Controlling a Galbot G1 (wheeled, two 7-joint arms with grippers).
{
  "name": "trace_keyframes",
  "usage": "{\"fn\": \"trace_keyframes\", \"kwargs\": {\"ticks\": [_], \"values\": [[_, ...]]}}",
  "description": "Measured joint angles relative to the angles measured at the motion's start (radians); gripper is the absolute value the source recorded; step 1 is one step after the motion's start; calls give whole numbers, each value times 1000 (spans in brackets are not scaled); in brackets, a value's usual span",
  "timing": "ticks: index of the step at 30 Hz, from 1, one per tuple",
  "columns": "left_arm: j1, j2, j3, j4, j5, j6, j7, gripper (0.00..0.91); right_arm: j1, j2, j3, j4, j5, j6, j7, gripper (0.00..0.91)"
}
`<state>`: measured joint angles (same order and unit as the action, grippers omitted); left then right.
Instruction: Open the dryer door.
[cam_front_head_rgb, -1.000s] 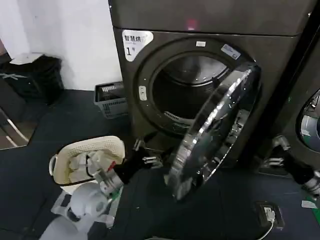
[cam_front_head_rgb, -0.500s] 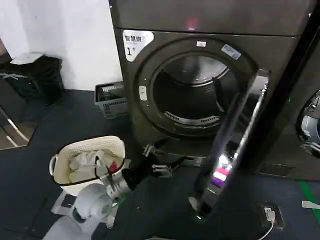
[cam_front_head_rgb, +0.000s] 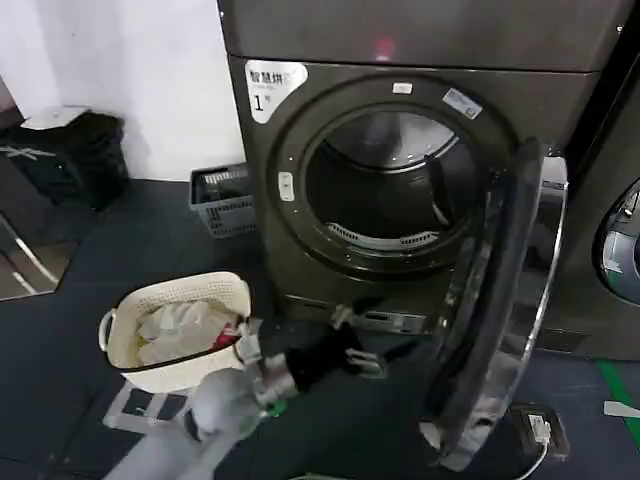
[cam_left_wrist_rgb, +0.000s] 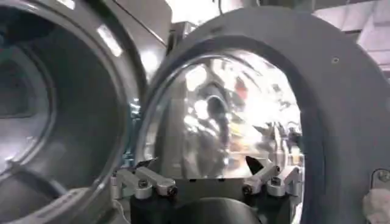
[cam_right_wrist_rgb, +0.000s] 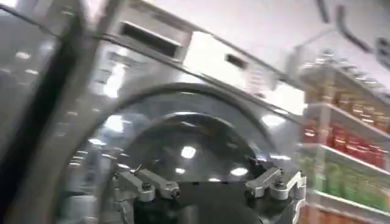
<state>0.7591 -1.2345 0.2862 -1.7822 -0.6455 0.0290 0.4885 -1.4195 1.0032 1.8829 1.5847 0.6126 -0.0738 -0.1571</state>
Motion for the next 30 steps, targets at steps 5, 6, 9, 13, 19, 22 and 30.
{"fn": "trace_keyframes", "kwargs": {"ticks": [5,6,9,13,19,22,30], "values": [[-45,-34,62,42,33,-22,-1,907,-10,-9,53,-25,-52,-22,30,907],[-56,-42,75,53,47,-31,-3,907,-14,-12,64,-25,-62,-36,32,907],[-84,-69,103,80,51,-41,-12,907,-31,-25,100,-28,-98,-88,50,907],[-126,-110,140,122,56,-49,-29,907,-59,-36,146,-24,-115,-111,53,907],[-181,-187,188,199,78,-67,-49,907,-84,-36,177,-9,-116,-125,51,907],[-213,-231,204,247,105,-80,-56,907,-89,-33,183,-11,-149,-128,51,907],[-296,-338,226,390,126,-104,-69,907,-101,-35,202,-8,-203,-131,47,907]]}}
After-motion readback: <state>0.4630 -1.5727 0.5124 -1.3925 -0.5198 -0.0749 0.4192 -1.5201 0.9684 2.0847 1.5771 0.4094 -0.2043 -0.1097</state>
